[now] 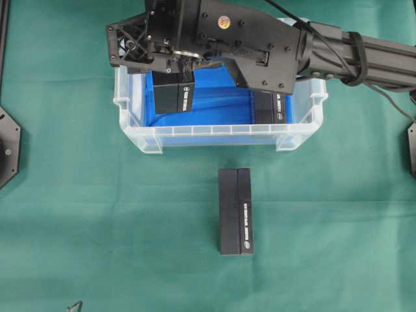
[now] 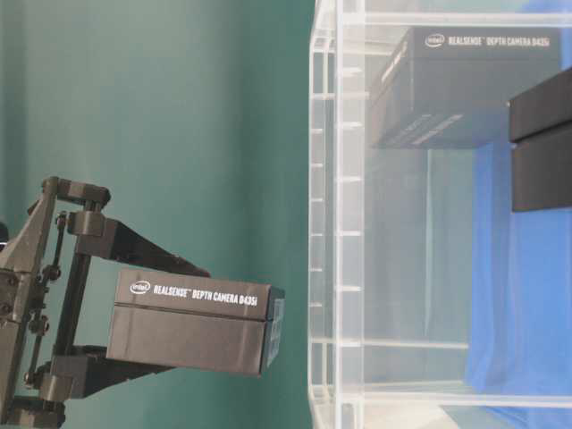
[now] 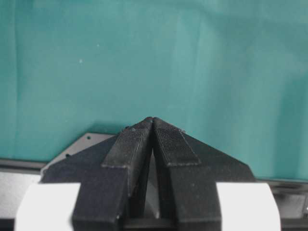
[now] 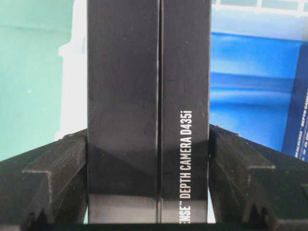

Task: Take the box out of the case with the right arm.
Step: 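Lift the left black box up out of the bin with the right gripper, then carry the box toward the front and lower it left of the first box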

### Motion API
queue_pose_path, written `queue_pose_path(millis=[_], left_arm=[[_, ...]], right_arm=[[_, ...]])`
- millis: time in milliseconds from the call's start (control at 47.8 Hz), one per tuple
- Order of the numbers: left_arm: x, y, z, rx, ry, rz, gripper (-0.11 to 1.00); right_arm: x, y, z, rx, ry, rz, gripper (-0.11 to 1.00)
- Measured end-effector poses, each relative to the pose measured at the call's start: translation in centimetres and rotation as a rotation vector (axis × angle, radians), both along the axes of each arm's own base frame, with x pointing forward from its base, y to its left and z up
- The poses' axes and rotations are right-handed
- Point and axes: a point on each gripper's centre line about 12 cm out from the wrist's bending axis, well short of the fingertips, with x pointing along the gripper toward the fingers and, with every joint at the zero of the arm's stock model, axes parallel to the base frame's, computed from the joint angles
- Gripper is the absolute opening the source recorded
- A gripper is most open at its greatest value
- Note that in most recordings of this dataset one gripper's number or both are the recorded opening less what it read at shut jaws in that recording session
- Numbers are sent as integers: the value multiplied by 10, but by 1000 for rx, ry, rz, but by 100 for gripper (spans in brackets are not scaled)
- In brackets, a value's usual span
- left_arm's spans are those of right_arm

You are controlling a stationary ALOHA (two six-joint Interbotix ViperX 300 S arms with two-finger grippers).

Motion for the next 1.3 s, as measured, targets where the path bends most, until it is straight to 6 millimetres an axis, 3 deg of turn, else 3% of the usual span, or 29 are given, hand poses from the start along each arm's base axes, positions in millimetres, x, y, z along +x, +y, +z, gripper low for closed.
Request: queue_pose_path(millis=[460,690,1024,1296], left_arm=[[0,0,1,0,-2,0,0],[0,0,0,0,0,0,0],[0,0,0,1,0,-1,0],[0,0,0,1,1,-1,0]], right_arm=[[0,1,0,0,0,-3,69],[2,12,0,12,-18,-21,69],[-1,60,1,1,-27,-77,69],[-6,128,2,1,-69,-81,69]])
